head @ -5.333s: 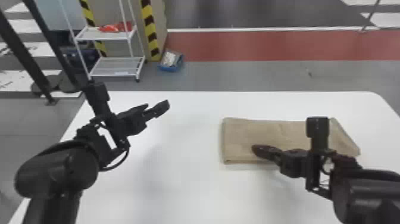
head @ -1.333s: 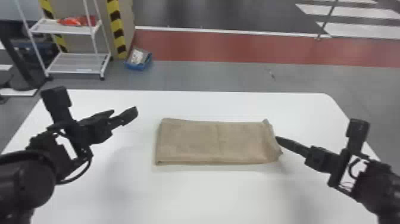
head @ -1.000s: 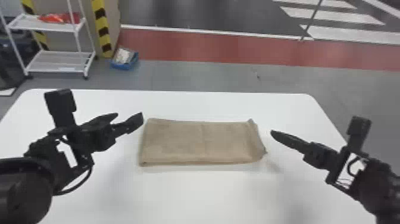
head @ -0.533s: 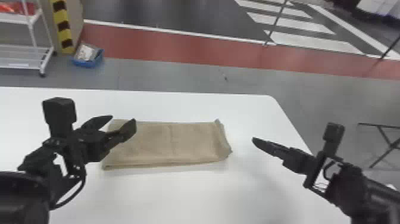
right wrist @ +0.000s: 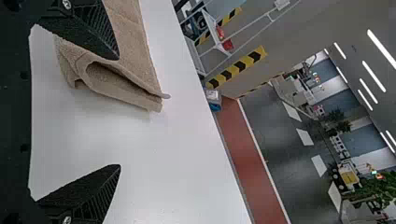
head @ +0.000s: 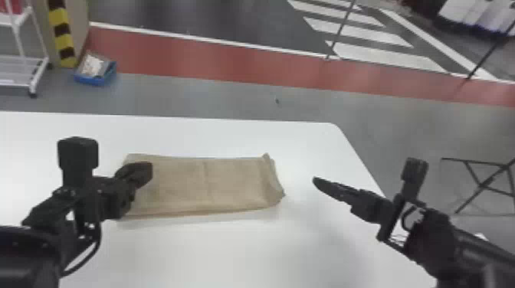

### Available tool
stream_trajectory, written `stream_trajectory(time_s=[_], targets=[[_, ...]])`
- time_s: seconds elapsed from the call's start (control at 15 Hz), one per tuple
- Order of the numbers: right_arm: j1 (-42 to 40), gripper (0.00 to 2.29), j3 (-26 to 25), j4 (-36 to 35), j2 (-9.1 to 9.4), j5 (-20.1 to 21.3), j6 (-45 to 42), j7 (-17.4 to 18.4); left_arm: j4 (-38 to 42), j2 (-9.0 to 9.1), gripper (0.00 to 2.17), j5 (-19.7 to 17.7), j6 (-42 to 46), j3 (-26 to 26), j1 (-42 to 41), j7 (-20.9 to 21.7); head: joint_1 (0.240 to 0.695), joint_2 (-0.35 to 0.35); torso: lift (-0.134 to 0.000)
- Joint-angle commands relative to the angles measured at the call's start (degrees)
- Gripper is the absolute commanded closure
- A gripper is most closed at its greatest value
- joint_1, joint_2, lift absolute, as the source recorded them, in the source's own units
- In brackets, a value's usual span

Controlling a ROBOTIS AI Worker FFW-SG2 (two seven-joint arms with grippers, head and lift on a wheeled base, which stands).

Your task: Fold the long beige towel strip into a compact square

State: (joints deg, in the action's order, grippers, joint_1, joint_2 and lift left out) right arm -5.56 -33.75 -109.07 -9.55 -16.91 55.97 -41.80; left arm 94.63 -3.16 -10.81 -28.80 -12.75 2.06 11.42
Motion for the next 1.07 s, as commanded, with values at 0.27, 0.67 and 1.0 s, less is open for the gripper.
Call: stream_trajectory(time_s=[0.27, 0.67, 1.0], targets=[[3.53, 0.08, 2.46, 2.81, 1.82, 0.57, 2.53, 4.71, -0.59, -0.36, 1.92, 0.18, 0.01, -0.52, -0.48, 0.09, 0.695, -0.334, -0.124], [7.75, 0.09, 6.24, 4.74, 5.51, 2.68, 4.11, 6.21, -1.38, -0.45, 1.92, 2.99, 0.01, -0.96, -0.65, 0.27, 0.695, -0.286, -0.124], [11.71, 0.12, 10.02, 9.49, 7.27, 8.56, 3.94, 7.70, -1.82, -0.53, 1.92, 2.99, 0.18, -0.87, -0.65, 0.62, 0.695, -0.241, -0.124]])
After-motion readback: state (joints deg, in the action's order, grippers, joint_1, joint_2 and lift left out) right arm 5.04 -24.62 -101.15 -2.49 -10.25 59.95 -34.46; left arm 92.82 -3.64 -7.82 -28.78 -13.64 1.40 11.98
